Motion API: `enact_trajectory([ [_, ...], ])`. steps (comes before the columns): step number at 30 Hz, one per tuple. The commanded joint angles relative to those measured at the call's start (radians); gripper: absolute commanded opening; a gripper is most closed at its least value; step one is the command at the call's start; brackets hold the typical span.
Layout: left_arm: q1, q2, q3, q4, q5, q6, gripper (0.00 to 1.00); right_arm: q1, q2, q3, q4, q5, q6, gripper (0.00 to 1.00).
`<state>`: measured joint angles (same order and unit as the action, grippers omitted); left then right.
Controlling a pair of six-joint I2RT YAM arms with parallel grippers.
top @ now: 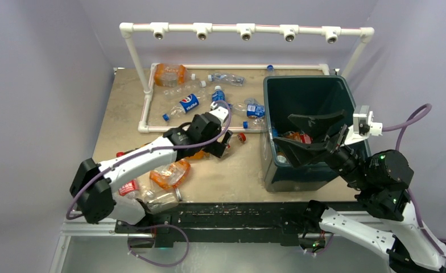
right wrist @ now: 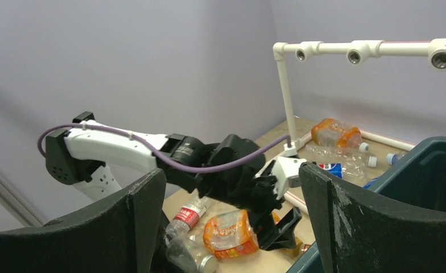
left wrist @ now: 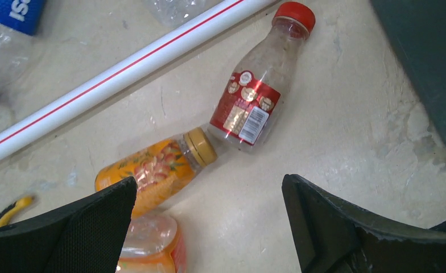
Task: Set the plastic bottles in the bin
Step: Pick up the plastic bottle at the center of the board.
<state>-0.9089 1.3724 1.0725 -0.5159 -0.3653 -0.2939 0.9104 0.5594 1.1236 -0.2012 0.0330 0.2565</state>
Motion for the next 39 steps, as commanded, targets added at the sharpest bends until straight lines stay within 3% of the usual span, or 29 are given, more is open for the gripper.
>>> enact_trajectory([
  [1,0.058,0.078,0.118,0.040,0.276,0.114,0.99,0.001,-0.031,0.016,0.002,-0.015,-0.017,0.90],
  [6,0.061,0.269,0.271,-0.039,0.281,0.275,0.99,0.001,-0.047,0.003,-0.001,-0.022,-0.022,0.90],
  [12,0.088,0.377,0.325,-0.016,0.289,0.389,0.99,0.000,-0.090,-0.006,-0.034,-0.014,-0.019,0.90],
  [22,0.136,0.522,0.401,-0.054,0.361,0.384,0.96,0.000,-0.139,-0.018,-0.072,0.001,-0.016,0.90],
  [29,0.135,0.553,0.361,-0.050,0.436,0.357,0.93,0.000,-0.126,-0.009,-0.071,-0.015,-0.013,0.90],
  [39,0.135,0.577,0.308,-0.026,0.388,0.339,0.86,0.000,-0.104,-0.010,-0.054,-0.028,-0.002,0.90],
])
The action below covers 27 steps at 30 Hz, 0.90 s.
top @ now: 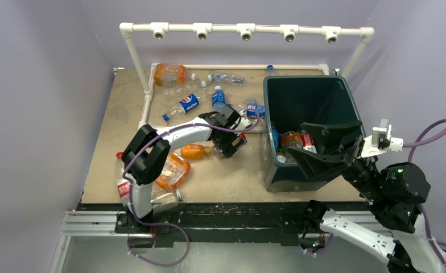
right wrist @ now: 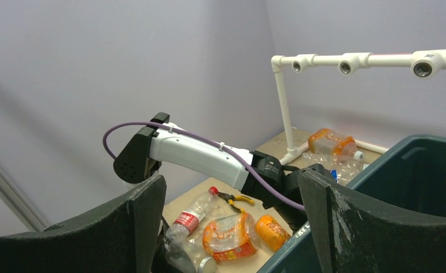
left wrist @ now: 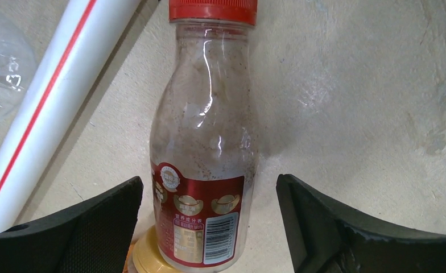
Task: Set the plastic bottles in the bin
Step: Pick up the plastic bottle at the center of the board.
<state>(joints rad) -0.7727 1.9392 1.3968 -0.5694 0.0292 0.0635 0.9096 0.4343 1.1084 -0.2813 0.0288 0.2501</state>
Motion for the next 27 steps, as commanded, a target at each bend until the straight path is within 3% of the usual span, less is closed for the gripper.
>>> enact_trajectory([
  [1,-0.001,0.012,-0.022,0.032,-0.008,-0.021,0.85,0.001,0.021,0.005,0.026,-0.023,0.005,0.90],
  [7,-0.001,0.019,-0.046,0.053,-0.018,-0.030,0.72,0.001,0.029,0.011,0.028,-0.024,0.006,0.90],
  [16,-0.001,-0.039,-0.047,0.053,-0.045,-0.049,0.41,0.001,0.030,0.015,0.031,-0.025,0.011,0.90],
  [21,0.001,-0.228,-0.079,0.065,-0.109,-0.111,0.33,0.001,0.044,0.038,0.038,-0.027,0.014,0.89],
  [27,0.001,-0.601,-0.176,0.125,-0.166,-0.185,0.26,0.001,0.073,0.063,0.138,-0.154,0.071,0.90],
])
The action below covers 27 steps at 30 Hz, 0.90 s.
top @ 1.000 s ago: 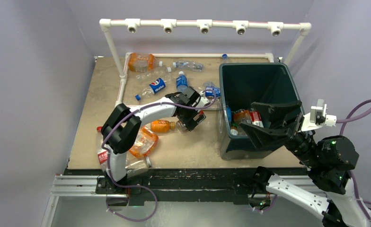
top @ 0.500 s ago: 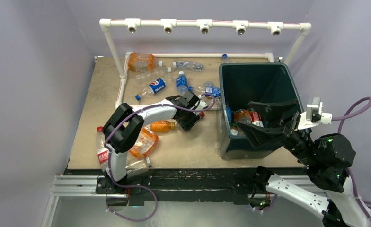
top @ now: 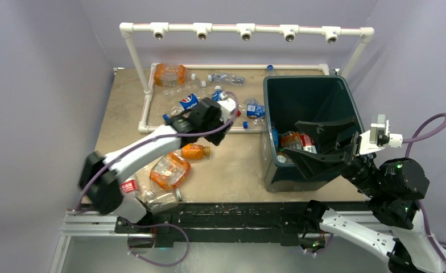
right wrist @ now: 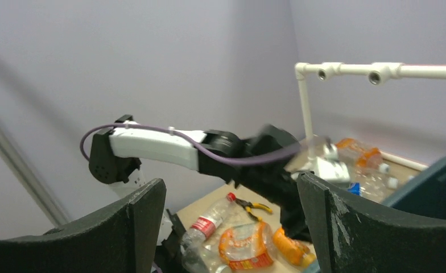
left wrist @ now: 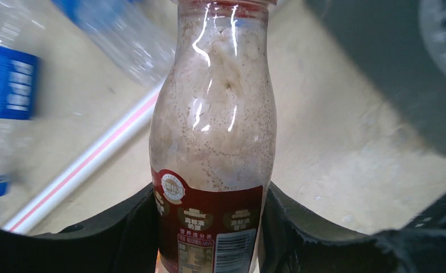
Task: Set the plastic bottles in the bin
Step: Pick up the plastic bottle at the center of the board.
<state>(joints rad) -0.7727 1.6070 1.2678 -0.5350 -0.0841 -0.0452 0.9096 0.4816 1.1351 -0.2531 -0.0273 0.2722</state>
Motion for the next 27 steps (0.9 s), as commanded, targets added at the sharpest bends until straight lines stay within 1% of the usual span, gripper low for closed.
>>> enact_trajectory([
  [1,0.000,-0.338,-0.078,0.120,-0.037,-0.084,0.25,0.001,0.033,0.036,0.134,-0.117,0.060,0.90],
  [3,0.000,-0.480,-0.151,0.224,0.044,-0.090,0.24,0.001,0.058,0.044,0.171,-0.157,0.080,0.90],
  [6,0.000,-0.708,-0.294,0.424,0.270,-0.095,0.25,0.001,0.109,0.061,0.198,-0.189,0.101,0.89],
  [8,-0.001,-0.812,-0.371,0.561,0.352,-0.119,0.25,0.000,0.152,0.068,0.214,-0.203,0.111,0.89],
  [10,-0.001,-0.869,-0.405,0.619,0.401,-0.130,0.23,0.001,0.192,0.073,0.224,-0.210,0.113,0.89],
  [15,-0.001,-0.873,-0.382,0.628,0.545,-0.132,0.12,0.001,0.291,0.072,0.248,-0.198,0.114,0.87],
  [17,0.000,-0.874,-0.391,0.647,0.597,-0.145,0.04,0.002,0.319,0.056,0.296,-0.189,0.116,0.87],
  [19,0.000,-0.886,-0.412,0.684,0.616,-0.176,0.00,0.002,0.339,0.037,0.341,-0.199,0.128,0.87],
  [23,0.000,-0.919,-0.460,0.777,0.637,-0.255,0.00,0.002,0.367,0.002,0.438,-0.246,0.167,0.88],
  [27,-0.001,-0.932,-0.477,0.799,0.635,-0.293,0.00,0.002,0.387,-0.012,0.492,-0.274,0.197,0.88],
])
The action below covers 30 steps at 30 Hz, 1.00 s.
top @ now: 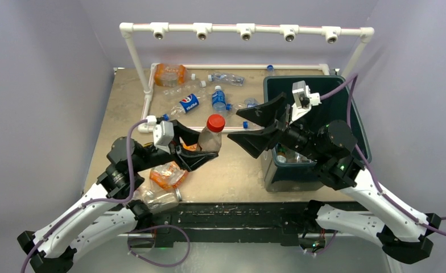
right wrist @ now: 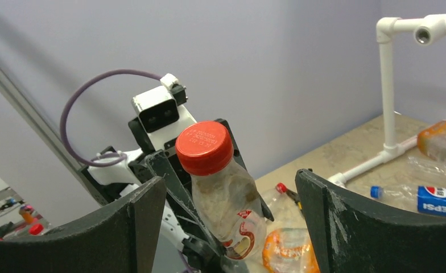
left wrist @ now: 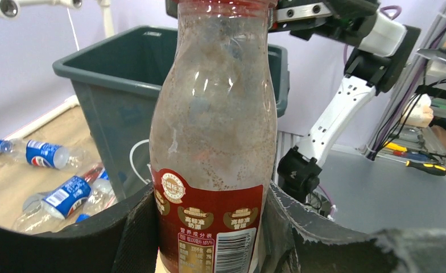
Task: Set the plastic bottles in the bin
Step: Pick up the plastic bottle at the center of the board, then place the plastic bottle in the trash bin.
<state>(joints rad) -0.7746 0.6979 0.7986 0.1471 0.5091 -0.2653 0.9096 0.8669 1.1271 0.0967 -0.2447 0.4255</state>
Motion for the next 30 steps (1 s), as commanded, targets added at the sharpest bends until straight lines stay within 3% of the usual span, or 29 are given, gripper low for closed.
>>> enact_trajectory([
  [1,0.001,-0.021,-0.010,0.118,0.043,-0.081,0.00,0.002,0.005,-0.011,0.158,-0.064,0.053,0.88],
  [17,-0.001,0.023,-0.070,0.251,0.050,-0.205,0.00,0.038,0.076,-0.030,0.248,-0.083,0.056,0.96],
  [30,-0.003,0.015,-0.103,0.250,0.041,-0.232,0.00,0.091,0.131,-0.018,0.232,-0.016,0.015,0.85],
])
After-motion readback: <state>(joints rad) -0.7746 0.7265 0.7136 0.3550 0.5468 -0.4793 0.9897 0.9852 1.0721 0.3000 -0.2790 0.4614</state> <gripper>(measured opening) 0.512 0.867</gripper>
